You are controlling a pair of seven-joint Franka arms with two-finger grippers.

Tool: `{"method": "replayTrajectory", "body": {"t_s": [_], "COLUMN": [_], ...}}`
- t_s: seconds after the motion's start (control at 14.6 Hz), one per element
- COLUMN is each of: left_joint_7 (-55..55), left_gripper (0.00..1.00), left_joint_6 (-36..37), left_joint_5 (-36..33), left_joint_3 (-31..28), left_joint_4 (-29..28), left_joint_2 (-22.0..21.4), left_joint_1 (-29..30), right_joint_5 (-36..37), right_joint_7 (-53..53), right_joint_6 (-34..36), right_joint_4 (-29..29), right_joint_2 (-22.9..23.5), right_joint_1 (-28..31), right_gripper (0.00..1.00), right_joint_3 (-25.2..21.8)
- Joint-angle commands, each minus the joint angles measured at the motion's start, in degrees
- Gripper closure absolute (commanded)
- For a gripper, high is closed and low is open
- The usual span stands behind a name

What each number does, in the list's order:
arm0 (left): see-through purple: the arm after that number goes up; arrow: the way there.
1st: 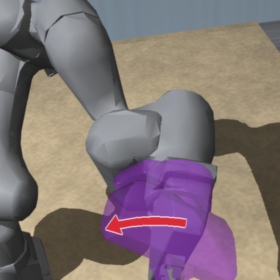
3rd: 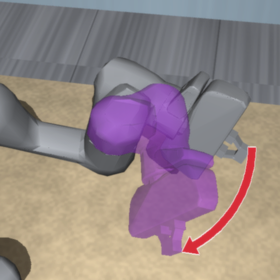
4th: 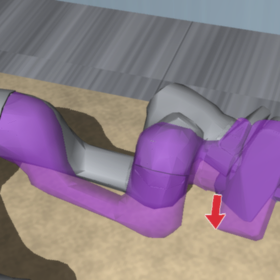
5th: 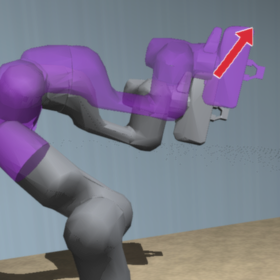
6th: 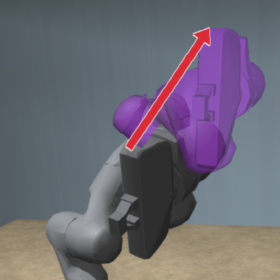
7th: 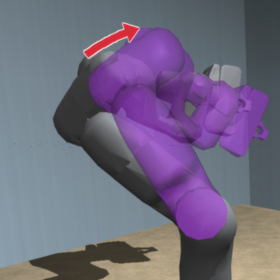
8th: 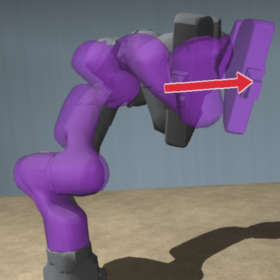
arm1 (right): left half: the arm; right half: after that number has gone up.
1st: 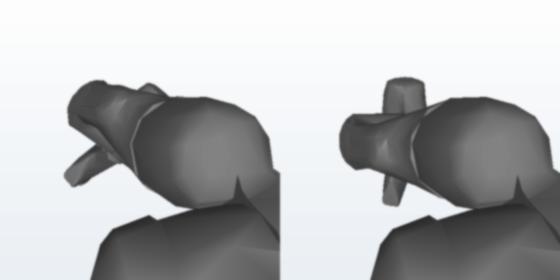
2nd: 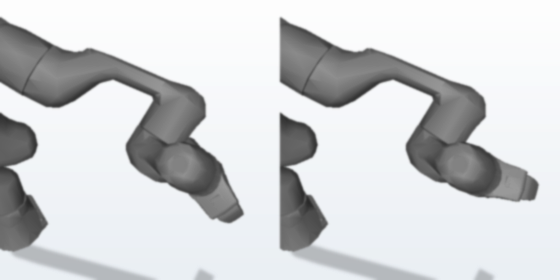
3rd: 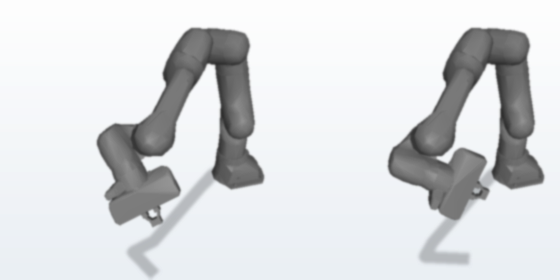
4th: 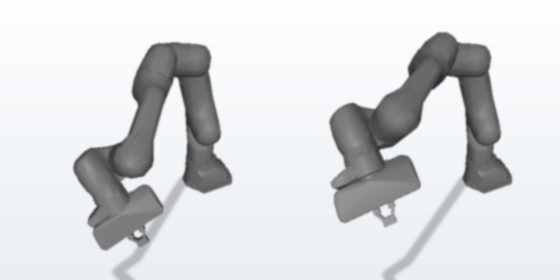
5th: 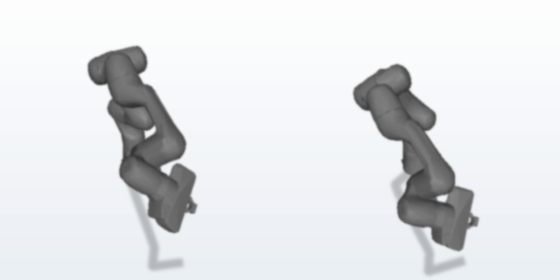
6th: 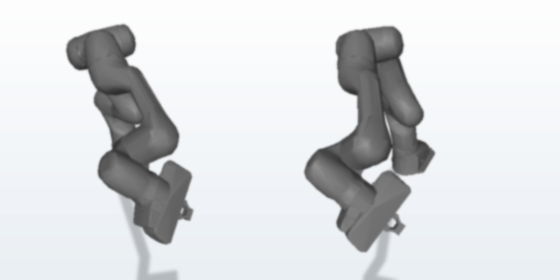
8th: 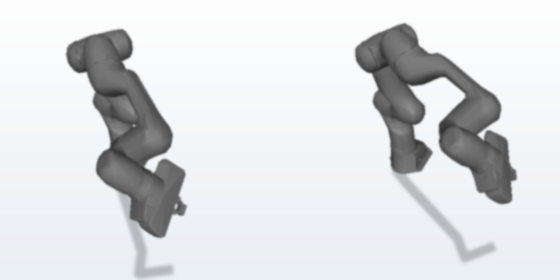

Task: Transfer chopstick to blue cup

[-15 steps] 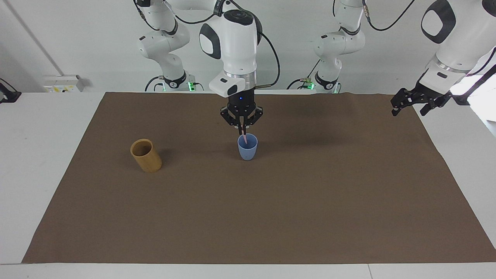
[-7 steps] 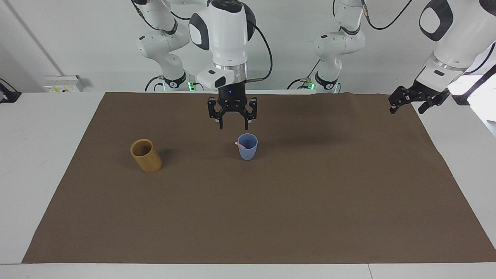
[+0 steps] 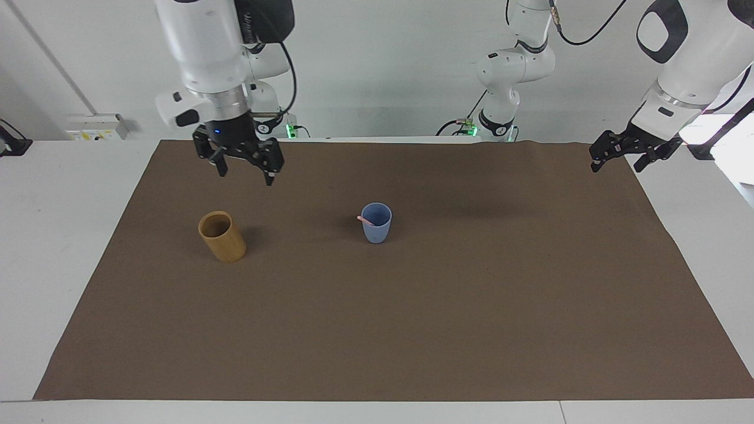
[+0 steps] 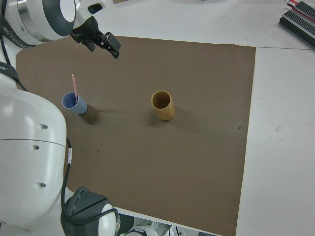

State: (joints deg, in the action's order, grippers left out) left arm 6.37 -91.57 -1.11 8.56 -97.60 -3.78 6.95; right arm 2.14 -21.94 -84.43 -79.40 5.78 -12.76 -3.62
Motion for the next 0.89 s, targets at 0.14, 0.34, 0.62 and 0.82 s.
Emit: {"method": "replayTrajectory", "body": {"t_s": [0.14,0.34,0.62,0.82], "left_joint_7": [0.0,0.1,0.0,0.0], "left_gripper": [0.01,0.01,0.01,0.01], "left_joint_6": [0.4,0.2,0.2,0.2], "left_joint_5": [-0.5,-0.5,-0.5,-0.5], "left_joint_3": [-0.3,-0.4,-0.4,-0.4], "left_joint_4": [-1.4,-1.4,-1.4,-1.4], "left_joint_2": [-1.6,-1.6,-1.6,-1.6], "left_joint_1": [-2.3,-1.9,-1.7,-1.6], "right_joint_5": [-0.6,-0.6,-0.6,-0.7], "right_joint_7": [14.8,21.4,24.7,25.3], "right_joint_6": [10.1,11.7,11.7,11.4], "right_joint_4": [-0.2,-3.2,-5.2,-5.2], "right_joint_2": [-4.7,-6.5,-7.5,-7.5], "right_joint_1": [8.4,11.9,12.8,13.7], "right_gripper": [0.00,0.00,0.00,0.00], "right_joint_3": [0.3,0.5,0.5,0.5]}}
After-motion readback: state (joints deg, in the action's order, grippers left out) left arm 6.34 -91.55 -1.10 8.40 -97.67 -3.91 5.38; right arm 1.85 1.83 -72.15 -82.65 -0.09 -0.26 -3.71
